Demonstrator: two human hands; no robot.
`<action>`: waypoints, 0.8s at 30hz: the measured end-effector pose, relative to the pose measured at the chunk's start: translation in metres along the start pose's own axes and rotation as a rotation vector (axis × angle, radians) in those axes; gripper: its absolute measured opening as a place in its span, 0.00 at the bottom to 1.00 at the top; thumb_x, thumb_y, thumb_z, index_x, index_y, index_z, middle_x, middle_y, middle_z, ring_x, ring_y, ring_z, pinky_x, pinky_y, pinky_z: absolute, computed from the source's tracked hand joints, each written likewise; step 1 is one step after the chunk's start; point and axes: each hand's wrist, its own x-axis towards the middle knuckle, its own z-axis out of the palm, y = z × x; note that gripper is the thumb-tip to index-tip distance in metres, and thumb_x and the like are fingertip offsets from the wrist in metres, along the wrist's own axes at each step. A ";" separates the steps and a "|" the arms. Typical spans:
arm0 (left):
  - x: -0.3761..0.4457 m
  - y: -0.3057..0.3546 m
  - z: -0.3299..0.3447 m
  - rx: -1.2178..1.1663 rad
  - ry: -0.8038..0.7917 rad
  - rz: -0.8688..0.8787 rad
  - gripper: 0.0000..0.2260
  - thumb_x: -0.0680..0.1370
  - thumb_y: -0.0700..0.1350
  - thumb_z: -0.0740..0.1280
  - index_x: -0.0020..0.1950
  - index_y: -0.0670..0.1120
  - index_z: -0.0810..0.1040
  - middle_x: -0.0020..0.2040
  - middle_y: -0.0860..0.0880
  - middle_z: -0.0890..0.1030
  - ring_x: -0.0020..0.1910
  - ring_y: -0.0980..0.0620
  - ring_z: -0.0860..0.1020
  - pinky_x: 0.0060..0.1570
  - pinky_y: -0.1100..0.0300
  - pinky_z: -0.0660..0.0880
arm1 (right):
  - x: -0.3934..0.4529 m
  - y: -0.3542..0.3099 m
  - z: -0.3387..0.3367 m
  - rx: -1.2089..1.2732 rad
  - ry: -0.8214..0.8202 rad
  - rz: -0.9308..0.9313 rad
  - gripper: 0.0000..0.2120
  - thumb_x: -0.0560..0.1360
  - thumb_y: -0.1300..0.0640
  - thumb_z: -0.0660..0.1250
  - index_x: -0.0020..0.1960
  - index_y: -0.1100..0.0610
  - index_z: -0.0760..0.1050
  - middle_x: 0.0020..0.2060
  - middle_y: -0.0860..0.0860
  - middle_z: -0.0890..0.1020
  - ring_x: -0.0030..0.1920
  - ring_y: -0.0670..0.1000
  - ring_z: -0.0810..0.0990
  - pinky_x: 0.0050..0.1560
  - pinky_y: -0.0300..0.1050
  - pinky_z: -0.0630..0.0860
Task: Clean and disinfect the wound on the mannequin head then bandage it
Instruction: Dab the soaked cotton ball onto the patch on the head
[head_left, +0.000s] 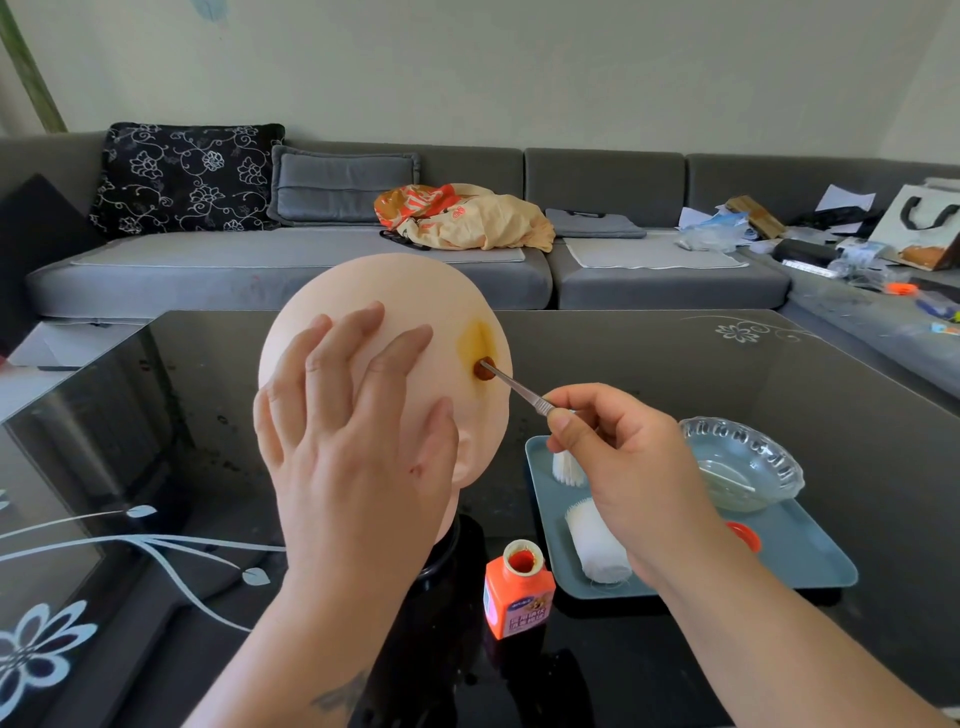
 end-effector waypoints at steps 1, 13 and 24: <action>0.000 0.000 0.000 0.001 -0.002 -0.001 0.20 0.73 0.50 0.68 0.65 0.53 0.74 0.69 0.51 0.68 0.71 0.47 0.59 0.70 0.45 0.57 | 0.000 0.000 0.000 0.001 0.003 0.004 0.11 0.77 0.59 0.65 0.42 0.43 0.78 0.35 0.45 0.82 0.40 0.50 0.80 0.40 0.39 0.76; -0.005 0.008 -0.004 -0.024 -0.021 0.004 0.22 0.72 0.48 0.69 0.65 0.49 0.73 0.71 0.47 0.69 0.73 0.45 0.59 0.70 0.38 0.56 | -0.001 0.016 -0.010 -0.001 0.055 0.069 0.12 0.76 0.59 0.65 0.41 0.43 0.79 0.34 0.45 0.82 0.38 0.51 0.78 0.37 0.40 0.74; -0.049 0.021 0.009 -0.259 -0.260 0.252 0.26 0.74 0.57 0.69 0.67 0.47 0.69 0.63 0.51 0.70 0.62 0.47 0.70 0.62 0.58 0.68 | -0.019 0.037 -0.040 -0.013 0.092 0.106 0.11 0.76 0.58 0.65 0.43 0.44 0.80 0.31 0.42 0.81 0.33 0.46 0.74 0.33 0.31 0.69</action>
